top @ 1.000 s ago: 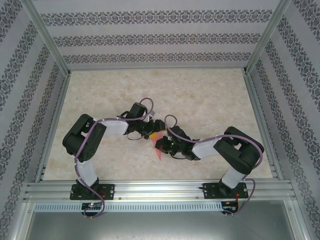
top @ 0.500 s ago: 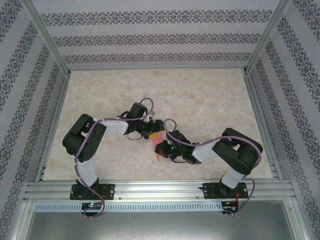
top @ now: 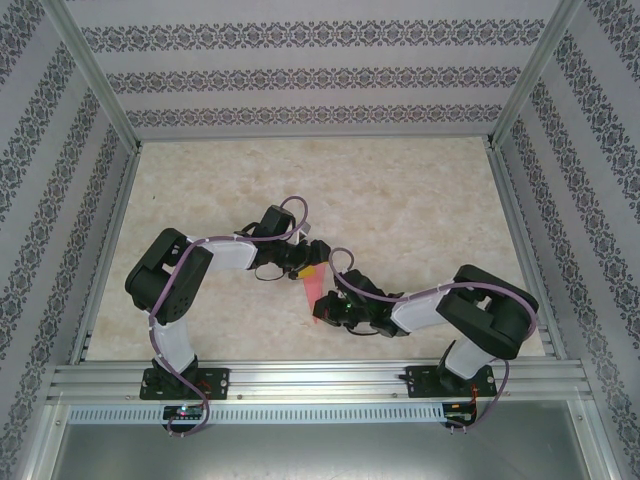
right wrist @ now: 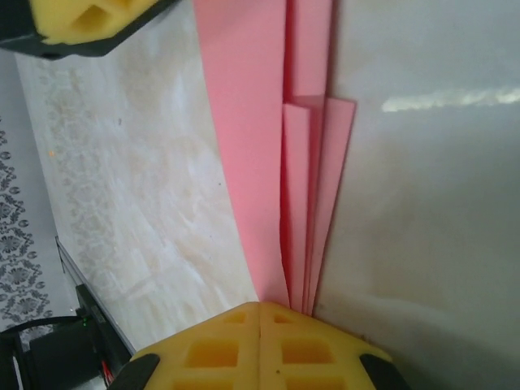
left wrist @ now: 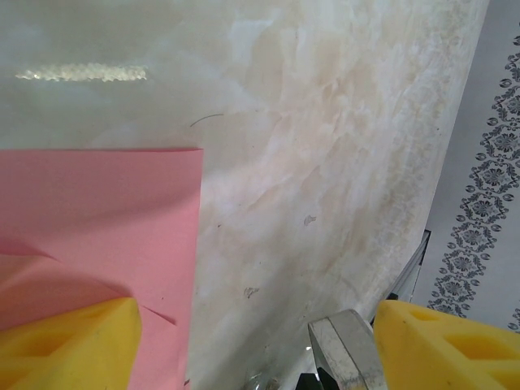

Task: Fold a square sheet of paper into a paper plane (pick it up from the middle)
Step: Fold the wing for the fifth time at the center of the table.

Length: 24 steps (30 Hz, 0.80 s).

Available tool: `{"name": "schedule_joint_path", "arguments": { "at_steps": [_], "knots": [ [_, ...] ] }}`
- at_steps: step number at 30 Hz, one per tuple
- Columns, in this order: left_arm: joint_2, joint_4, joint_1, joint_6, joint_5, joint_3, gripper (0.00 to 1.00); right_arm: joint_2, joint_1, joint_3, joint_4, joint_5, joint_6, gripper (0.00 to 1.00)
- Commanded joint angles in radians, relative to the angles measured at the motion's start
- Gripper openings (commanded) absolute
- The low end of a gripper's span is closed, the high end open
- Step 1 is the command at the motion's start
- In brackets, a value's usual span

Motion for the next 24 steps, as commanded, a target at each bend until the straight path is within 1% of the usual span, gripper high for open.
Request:
{"name": "schedule_joint_path", "arguments": {
  "at_steps": [1,3,6,9,11,13,16,18,20,24],
  "knots": [
    [0.047,-0.077,-0.002,0.034,-0.082,-0.012,0.77,-0.003,0.036,-0.028,-0.124,-0.075,-0.030,0.04],
    [0.049,-0.077,-0.003,0.035,-0.081,-0.012,0.77,-0.007,0.039,-0.018,-0.154,-0.072,-0.040,0.03],
    [0.047,-0.079,-0.002,0.037,-0.079,-0.012,0.77,-0.085,0.036,-0.020,-0.231,0.021,-0.035,0.03],
    [0.047,-0.080,-0.003,0.038,-0.081,-0.014,0.77,-0.157,0.022,0.005,-0.319,0.032,-0.062,0.04],
    [0.049,-0.077,-0.002,0.037,-0.076,-0.014,0.77,-0.181,0.022,0.030,-0.365,0.012,-0.083,0.04],
    [0.051,-0.078,-0.002,0.038,-0.073,-0.014,0.77,-0.228,0.027,0.054,-0.424,0.053,-0.101,0.04],
    [0.049,-0.075,-0.002,0.039,-0.075,-0.014,0.77,-0.287,0.014,0.064,-0.407,0.091,-0.100,0.06],
    [0.050,-0.074,-0.002,0.036,-0.075,-0.013,0.77,-0.283,0.006,0.089,-0.381,0.096,-0.104,0.07],
    [0.054,-0.070,-0.003,0.035,-0.074,-0.014,0.77,-0.245,0.000,0.120,-0.339,0.098,-0.094,0.08],
    [0.053,-0.076,-0.003,0.038,-0.074,-0.012,0.77,-0.129,-0.002,0.161,-0.238,0.086,-0.059,0.08]
  ]
}}
